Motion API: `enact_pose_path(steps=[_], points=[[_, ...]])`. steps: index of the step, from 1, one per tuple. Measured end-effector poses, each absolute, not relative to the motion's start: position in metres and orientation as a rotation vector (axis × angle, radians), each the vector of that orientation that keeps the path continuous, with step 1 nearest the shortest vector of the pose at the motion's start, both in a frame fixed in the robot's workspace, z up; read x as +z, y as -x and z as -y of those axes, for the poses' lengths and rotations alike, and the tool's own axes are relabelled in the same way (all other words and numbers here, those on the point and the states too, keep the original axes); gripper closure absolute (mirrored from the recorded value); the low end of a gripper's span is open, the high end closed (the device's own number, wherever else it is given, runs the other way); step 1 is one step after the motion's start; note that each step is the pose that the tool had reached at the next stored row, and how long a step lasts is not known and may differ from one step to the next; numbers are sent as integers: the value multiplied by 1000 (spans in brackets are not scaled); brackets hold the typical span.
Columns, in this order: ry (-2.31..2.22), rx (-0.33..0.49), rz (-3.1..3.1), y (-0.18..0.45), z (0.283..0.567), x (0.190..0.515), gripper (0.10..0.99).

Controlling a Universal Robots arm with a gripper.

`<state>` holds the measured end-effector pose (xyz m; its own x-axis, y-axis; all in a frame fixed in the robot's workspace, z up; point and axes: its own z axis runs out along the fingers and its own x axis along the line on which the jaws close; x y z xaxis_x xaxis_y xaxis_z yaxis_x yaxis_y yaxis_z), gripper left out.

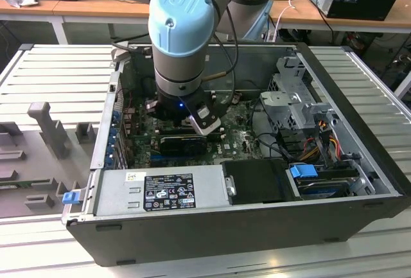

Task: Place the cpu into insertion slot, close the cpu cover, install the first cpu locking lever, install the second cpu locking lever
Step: 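Install the second cpu locking lever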

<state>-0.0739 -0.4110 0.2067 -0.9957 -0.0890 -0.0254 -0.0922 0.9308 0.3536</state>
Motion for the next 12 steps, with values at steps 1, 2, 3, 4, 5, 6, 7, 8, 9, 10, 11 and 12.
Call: enact_pose_path(steps=[1,2,3,4,5,6,7,8,9,10,11,12], points=[[144,568,-3077,74,412,207,980],[144,568,-3077,74,414,207,980],[144,568,-3077,74,415,207,980],[143,568,-3077,74,417,207,980],[143,569,-3077,74,419,207,980],[143,570,-3077,74,419,207,980],[143,572,-3076,74,419,207,980],[143,575,-3076,74,419,207,980],[143,577,-3075,74,420,207,980],[143,580,-3075,74,420,206,980],[143,582,-3074,75,420,205,980],[143,589,-3073,76,420,202,980]])
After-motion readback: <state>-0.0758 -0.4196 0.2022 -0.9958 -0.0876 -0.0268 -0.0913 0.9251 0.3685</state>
